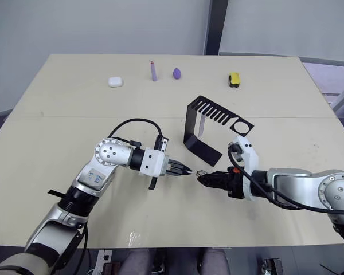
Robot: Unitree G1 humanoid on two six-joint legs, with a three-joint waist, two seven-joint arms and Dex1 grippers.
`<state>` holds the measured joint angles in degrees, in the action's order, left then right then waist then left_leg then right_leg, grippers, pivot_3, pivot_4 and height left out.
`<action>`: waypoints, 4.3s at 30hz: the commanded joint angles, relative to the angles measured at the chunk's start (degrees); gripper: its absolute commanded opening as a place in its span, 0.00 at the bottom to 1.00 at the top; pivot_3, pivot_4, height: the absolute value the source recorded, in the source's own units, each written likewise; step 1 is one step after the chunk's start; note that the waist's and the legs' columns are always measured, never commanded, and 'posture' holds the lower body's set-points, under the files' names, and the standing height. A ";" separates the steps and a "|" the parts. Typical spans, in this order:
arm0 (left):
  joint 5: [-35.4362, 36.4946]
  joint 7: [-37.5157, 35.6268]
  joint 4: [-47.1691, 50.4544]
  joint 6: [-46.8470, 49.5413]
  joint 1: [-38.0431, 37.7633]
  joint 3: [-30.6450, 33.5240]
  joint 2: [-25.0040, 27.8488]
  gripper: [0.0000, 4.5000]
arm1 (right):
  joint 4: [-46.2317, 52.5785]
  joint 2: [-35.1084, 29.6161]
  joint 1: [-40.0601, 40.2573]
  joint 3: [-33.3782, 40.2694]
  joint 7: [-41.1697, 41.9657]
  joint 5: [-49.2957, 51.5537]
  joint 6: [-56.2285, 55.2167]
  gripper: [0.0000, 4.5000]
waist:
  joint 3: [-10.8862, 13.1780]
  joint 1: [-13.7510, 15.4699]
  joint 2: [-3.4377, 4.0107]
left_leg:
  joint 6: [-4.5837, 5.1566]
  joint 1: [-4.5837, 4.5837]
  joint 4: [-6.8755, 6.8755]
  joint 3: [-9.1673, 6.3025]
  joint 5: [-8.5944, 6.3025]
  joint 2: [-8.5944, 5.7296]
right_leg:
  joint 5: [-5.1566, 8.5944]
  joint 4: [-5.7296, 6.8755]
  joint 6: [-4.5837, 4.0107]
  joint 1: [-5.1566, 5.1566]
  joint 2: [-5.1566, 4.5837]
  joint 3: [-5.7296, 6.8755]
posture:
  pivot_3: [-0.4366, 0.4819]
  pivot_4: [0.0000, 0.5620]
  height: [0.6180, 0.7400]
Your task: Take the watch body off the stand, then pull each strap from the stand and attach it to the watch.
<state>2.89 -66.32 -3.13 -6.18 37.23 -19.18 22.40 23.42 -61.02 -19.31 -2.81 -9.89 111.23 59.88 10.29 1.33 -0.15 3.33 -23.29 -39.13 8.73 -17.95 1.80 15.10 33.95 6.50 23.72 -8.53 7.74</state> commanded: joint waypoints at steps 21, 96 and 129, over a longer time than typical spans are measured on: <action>0.76 0.28 0.71 -2.29 1.85 -1.52 -3.21 0.00 | 6.10 0.84 0.95 0.55 1.41 1.77 -3.07 0.34 | 0.00 0.00 0.00 | 0.00 0.00 0.00 0.00 0.00 0.00 | 0.00 0.00 0.00 0.00 0.00 0.00 | 0.48 0.27 1.00; 0.32 1.88 0.29 -1.33 3.64 -1.68 -5.16 0.00 | 7.47 0.04 0.66 -0.13 4.06 1.77 -3.96 0.34 | 0.00 0.01 0.00 | 0.01 0.00 -0.01 0.00 0.01 0.00 | 0.00 0.00 0.00 0.00 0.00 0.00 | 0.48 0.27 1.00; 0.21 1.87 -0.06 -1.52 3.80 -1.57 -5.53 0.00 | 7.99 0.37 0.41 -0.30 3.71 1.77 -4.68 0.34 | 0.00 0.00 0.00 | 0.01 0.00 -0.01 0.00 0.01 0.00 | 0.00 0.00 0.00 0.00 0.00 0.00 | 0.48 0.27 1.00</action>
<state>1.79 -65.82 -5.47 -6.04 38.69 -19.69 20.05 27.21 -61.98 -17.82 -1.97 -8.48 110.84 55.70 10.29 1.34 -0.15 3.35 -23.29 -39.14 8.73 -17.95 1.79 15.10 33.95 6.50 23.72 -8.53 7.74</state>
